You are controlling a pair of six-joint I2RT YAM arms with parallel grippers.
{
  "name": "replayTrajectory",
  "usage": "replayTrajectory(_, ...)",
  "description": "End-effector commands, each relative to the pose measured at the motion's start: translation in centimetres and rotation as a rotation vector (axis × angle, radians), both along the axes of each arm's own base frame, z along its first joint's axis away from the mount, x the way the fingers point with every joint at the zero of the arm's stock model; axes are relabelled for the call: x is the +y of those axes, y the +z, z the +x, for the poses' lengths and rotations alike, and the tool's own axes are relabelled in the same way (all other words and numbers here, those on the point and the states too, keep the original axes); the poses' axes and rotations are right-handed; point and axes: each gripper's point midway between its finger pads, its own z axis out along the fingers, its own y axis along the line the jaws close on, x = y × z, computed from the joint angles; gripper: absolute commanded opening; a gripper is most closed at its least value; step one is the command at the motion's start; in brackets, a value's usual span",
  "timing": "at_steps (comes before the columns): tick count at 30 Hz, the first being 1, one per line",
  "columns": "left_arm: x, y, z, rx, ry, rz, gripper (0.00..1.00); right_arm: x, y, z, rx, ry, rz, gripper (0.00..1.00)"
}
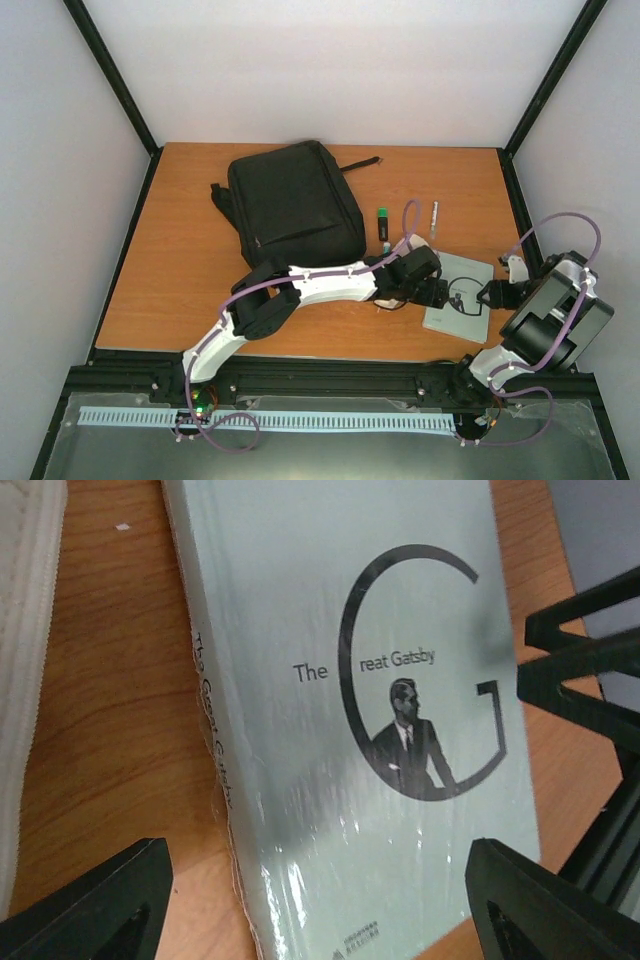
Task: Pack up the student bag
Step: Adjust the book at the center of the board.
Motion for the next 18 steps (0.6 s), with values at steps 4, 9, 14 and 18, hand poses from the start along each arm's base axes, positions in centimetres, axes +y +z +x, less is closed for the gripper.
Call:
replayTrajectory(4, -0.8, -1.5, 0.3, 0.020, 0.051, 0.040, 0.87, 0.5, -0.5, -0.6, -0.024, 0.014, -0.015, 0.57)
replayTrajectory(9, -1.3, -2.2, 0.3, 0.041, 0.057, 0.036, 0.87, 0.4, -1.4, -1.3, -0.016, 0.018, -0.052, 0.54)
replayTrajectory(14, -2.2, -2.9, -0.3, 0.099, 0.050, 0.005, 0.87, -0.6, -2.5, -1.4, 0.000, -0.009, -0.111, 0.49)
replayTrajectory(18, -2.9, -3.7, -0.9, 0.159, 0.044, -0.010, 0.86, -0.9, -3.1, -1.5, 0.017, -0.018, -0.117, 0.43)
